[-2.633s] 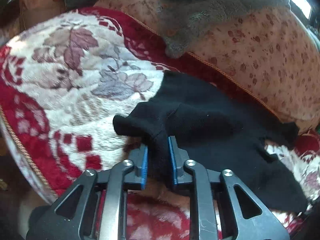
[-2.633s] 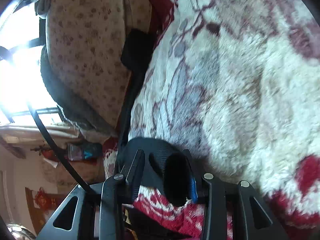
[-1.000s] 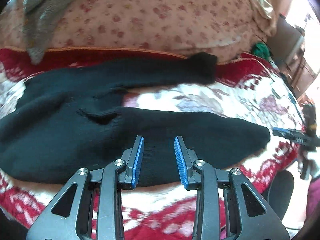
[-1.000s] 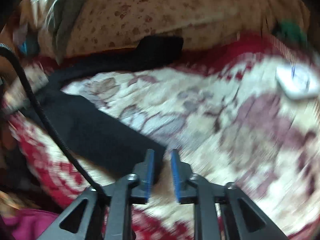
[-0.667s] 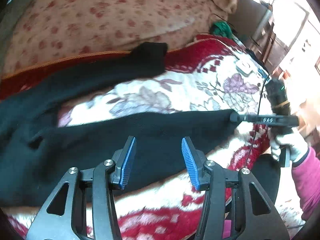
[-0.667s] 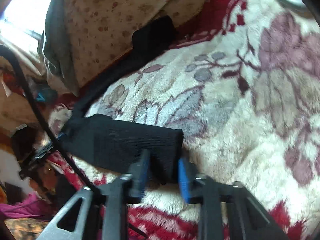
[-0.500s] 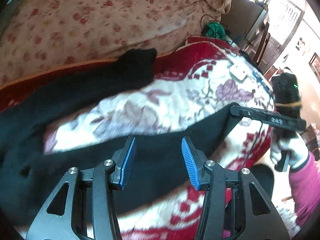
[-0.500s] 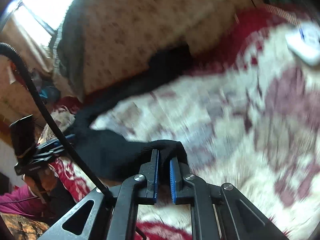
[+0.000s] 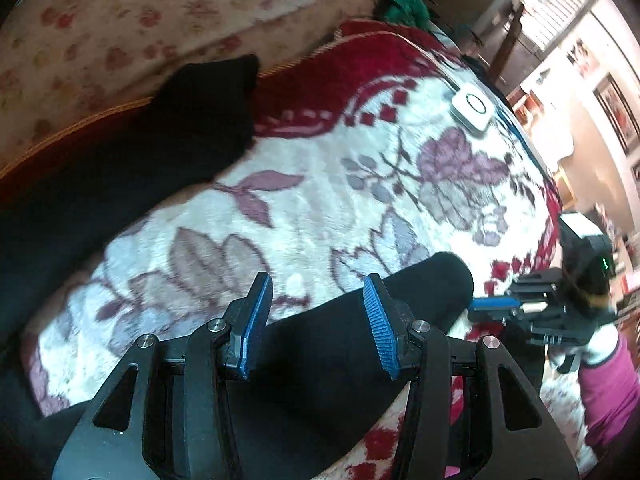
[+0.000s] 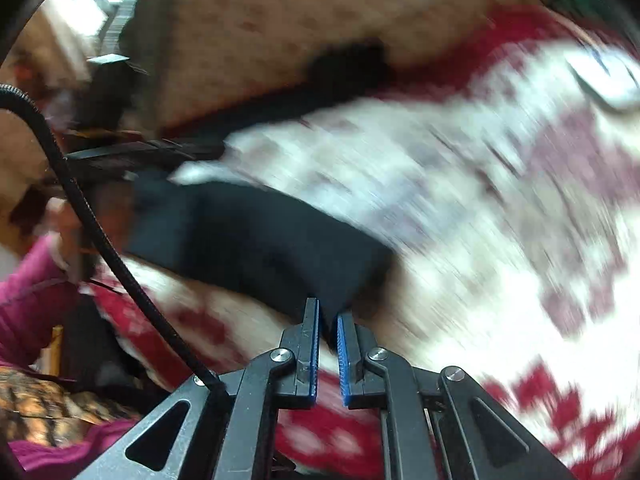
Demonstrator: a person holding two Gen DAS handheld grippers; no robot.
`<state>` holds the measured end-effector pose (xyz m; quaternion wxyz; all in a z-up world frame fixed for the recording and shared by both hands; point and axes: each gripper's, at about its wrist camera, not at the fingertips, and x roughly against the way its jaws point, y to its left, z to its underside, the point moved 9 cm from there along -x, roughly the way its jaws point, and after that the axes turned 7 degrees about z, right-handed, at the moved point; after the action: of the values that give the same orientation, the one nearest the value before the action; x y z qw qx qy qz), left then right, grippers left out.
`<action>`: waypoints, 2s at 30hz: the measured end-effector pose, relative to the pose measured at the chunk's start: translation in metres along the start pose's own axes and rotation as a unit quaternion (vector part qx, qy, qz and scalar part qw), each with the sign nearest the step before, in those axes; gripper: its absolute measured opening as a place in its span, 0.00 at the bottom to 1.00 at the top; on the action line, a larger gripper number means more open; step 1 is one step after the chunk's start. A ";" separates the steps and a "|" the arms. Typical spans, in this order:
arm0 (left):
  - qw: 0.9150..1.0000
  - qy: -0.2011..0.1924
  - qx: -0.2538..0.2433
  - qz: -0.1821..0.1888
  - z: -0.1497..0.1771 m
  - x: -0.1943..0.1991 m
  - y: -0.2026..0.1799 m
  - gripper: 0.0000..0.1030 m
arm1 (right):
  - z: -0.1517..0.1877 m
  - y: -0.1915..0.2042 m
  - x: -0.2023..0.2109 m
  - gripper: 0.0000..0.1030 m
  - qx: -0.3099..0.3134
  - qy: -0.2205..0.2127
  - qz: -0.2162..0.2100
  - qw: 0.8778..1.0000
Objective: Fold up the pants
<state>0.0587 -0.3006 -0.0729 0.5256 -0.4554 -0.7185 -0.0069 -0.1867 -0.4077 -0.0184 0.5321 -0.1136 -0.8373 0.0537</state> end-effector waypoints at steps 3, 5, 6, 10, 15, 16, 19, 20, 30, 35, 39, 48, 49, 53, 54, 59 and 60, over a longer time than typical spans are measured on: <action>1.000 0.003 -0.013 -0.002 0.000 -0.005 -0.007 0.46 | -0.001 -0.019 0.004 0.14 -0.084 -0.006 -0.061 0.995; 1.000 0.006 -0.018 0.000 0.001 -0.007 -0.011 0.46 | -0.013 -0.026 0.012 0.27 -0.113 -0.030 -0.087 0.989; 1.000 0.007 -0.018 0.000 0.001 -0.009 -0.012 0.46 | -0.020 -0.027 0.015 0.29 -0.121 -0.042 -0.101 0.987; 0.999 0.016 -0.029 -0.002 0.005 -0.014 -0.018 0.46 | -0.046 -0.032 0.004 0.39 -0.170 -0.041 -0.165 0.971; 0.999 0.016 -0.040 -0.010 0.015 -0.009 -0.016 0.46 | -0.060 0.002 -0.038 0.31 -0.144 0.021 -0.201 0.969; 0.999 0.017 -0.041 -0.013 0.017 -0.008 -0.015 0.46 | -0.064 0.007 -0.037 0.22 -0.125 0.008 -0.195 0.973; 0.999 0.013 -0.044 -0.025 0.023 -0.001 -0.009 0.46 | -0.093 0.023 -0.013 0.10 -0.070 -0.082 -0.180 0.978; 0.999 0.009 -0.044 -0.025 0.026 0.002 -0.009 0.46 | -0.097 0.027 -0.005 0.10 -0.056 -0.104 -0.179 0.977; 0.999 0.011 -0.031 -0.020 0.046 -0.012 -0.009 0.46 | -0.086 -0.021 0.003 0.09 -0.031 -0.100 0.024 0.994; 1.000 -0.012 -0.006 -0.015 0.044 0.000 -0.002 0.46 | -0.095 0.007 -0.004 0.12 -0.030 -0.084 -0.007 0.996; 0.999 -0.043 0.015 -0.029 0.040 0.033 0.017 0.46 | -0.124 0.035 -0.021 0.35 -0.039 -0.084 -0.053 0.994; 0.982 -0.104 0.096 -0.124 0.046 0.151 0.134 0.46 | -0.205 0.083 -0.055 0.41 -0.003 -0.083 -0.053 0.995; 0.980 -0.108 0.102 -0.132 0.049 0.160 0.145 0.46 | -0.214 0.088 -0.057 0.42 0.005 -0.081 -0.053 0.995; 0.962 -0.135 0.154 -0.179 0.057 0.209 0.213 0.46 | -0.250 0.107 -0.075 0.43 -0.003 -0.048 -0.060 0.997; 0.959 -0.139 0.165 -0.182 0.057 0.216 0.225 0.46 | -0.260 0.113 -0.078 0.43 -0.005 -0.047 -0.058 0.997; 0.963 -0.119 0.181 -0.160 0.055 0.220 0.264 0.49 | -0.305 0.132 -0.096 0.47 0.046 -0.045 0.013 0.998; 0.963 -0.113 0.182 -0.164 0.055 0.219 0.270 0.49 | -0.310 0.134 -0.100 0.48 0.047 -0.035 0.015 0.998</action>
<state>0.1893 0.0258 -0.0570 0.5066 -0.2263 -0.8272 0.0894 0.1522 -0.3119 -0.0022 0.5060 -0.0986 -0.8504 0.1051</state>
